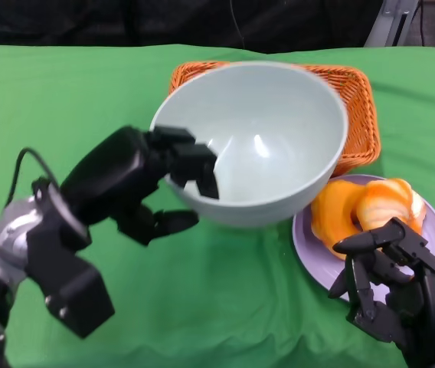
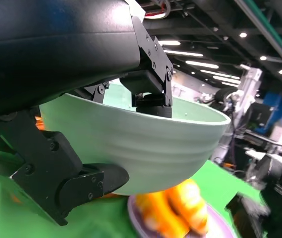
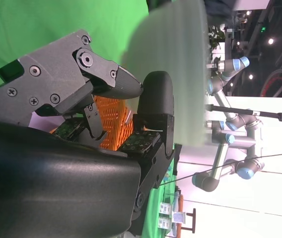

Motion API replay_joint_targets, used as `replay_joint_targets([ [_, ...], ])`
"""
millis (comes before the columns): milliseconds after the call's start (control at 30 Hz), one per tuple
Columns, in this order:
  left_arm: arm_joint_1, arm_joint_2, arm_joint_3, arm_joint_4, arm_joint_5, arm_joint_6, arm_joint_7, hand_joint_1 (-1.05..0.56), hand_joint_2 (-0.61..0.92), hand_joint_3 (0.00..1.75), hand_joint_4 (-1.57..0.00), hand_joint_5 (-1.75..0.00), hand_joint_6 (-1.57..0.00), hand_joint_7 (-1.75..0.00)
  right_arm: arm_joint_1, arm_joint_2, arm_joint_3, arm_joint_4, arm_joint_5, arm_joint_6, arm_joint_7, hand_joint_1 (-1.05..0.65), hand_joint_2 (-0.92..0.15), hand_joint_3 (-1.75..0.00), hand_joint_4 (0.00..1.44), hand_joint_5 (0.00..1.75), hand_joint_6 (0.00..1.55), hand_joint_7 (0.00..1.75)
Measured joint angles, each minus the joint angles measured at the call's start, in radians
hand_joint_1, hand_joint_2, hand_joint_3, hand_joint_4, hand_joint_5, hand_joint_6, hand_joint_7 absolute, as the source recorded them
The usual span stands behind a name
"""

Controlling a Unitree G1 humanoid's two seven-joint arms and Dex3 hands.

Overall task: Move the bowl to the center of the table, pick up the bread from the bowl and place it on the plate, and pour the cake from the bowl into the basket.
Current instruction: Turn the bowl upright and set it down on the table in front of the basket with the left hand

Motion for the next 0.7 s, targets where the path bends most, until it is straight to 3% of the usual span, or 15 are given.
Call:
replay_joint_targets([
  [200, 0.046, 0.081, -0.072, -0.025, 0.145, 0.022, 0.258, -0.02, 0.43, 1.19, -0.8, -1.74, -0.86, -1.38, 0.001, 0.0, -0.002, -0.01, 0.005, 0.013, 0.001, -0.1, -0.7, -0.83, 0.83, 1.5, 0.74, 1.16],
  [433, 0.099, 0.162, -0.194, -0.038, 0.279, 0.041, 0.513, 0.01, 0.42, 1.13, -0.79, -1.75, -0.78, -1.53, 0.004, 0.0, -0.003, -0.018, -0.008, 0.023, -0.004, -0.11, -0.7, -0.82, 0.83, 1.5, 0.73, 1.15],
  [600, 0.131, 0.208, -0.304, -0.063, 0.386, 0.094, 0.697, 0.04, 0.38, 1.17, -0.78, -1.75, -0.83, -1.44, 0.005, -0.001, -0.005, -0.018, -0.007, 0.023, -0.003, -0.11, -0.7, -0.81, 0.83, 1.5, 0.74, 1.15],
  [700, 0.134, 0.221, -0.366, -0.063, 0.424, 0.125, 0.777, 0.09, 0.34, 1.11, -0.79, -1.75, -0.79, -1.51, 0.006, 0.0, -0.005, -0.019, -0.008, 0.023, -0.004, -0.12, -0.7, -0.8, 0.84, 1.49, 0.74, 1.14],
])
